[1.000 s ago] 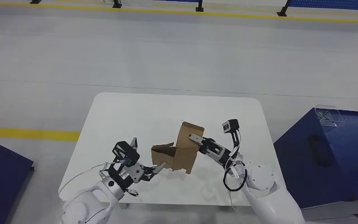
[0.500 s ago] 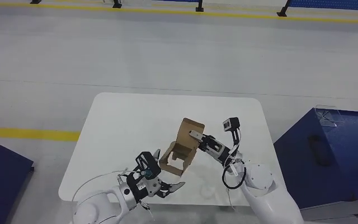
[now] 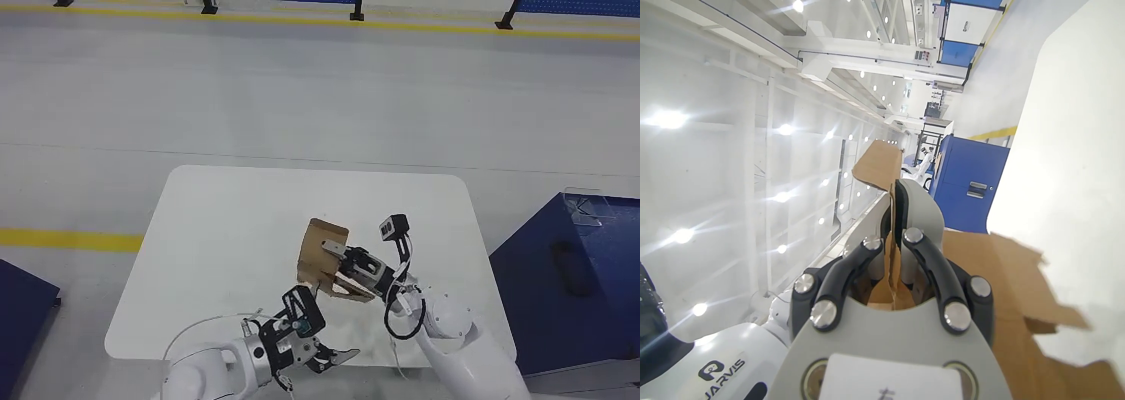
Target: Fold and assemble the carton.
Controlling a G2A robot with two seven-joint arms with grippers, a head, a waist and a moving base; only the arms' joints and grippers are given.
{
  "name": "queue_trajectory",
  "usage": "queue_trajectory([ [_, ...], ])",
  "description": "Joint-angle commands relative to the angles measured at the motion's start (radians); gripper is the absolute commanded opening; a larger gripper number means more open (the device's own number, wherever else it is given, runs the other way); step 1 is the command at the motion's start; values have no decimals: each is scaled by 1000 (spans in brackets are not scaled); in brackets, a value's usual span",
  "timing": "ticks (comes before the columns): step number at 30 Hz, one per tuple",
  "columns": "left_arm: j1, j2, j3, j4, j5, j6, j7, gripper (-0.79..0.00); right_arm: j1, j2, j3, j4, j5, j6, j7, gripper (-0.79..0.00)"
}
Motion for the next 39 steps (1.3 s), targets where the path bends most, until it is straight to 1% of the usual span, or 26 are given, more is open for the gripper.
queue_trajectory([
  [1,-25,-5,15,11,-3,15,-13,0,4,-1,5,7,12,4,10,-785],
  [5,-44,-12,27,26,-23,41,-21,0,2,-1,16,8,36,9,13,-785],
  [8,-38,-13,20,30,-41,58,-31,0,2,-1,16,8,36,9,13,-785],
  [13,-38,-13,20,30,-41,58,-31,0,2,-1,16,8,36,9,13,-785],
  [15,-36,-13,17,31,-40,65,-24,0,-2,-2,22,8,44,19,-4,-785],
  [17,-25,-12,7,31,-34,75,4,0,1,-4,40,16,85,31,-38,-785],
  [19,-11,-10,-10,28,-33,82,28,0,9,-6,57,31,150,62,-43,-785],
  [21,8,-7,-31,19,-30,88,44,0,24,-6,75,54,206,110,-17,-785],
  [28,73,4,-108,-18,-1,105,92,0,68,-5,146,145,383,212,75,-785],
  [30,77,4,-112,-20,-4,106,98,0,74,-4,154,152,386,226,86,-785],
  [37,77,4,-112,-20,-4,106,98,0,74,-4,154,152,386,226,86,-785],
  [38,77,4,-114,-22,-8,110,106,0,74,-4,154,152,386,226,86,-785],
  [39,76,2,-124,-27,1,132,142,0,71,-4,154,152,391,229,82,-785],
])
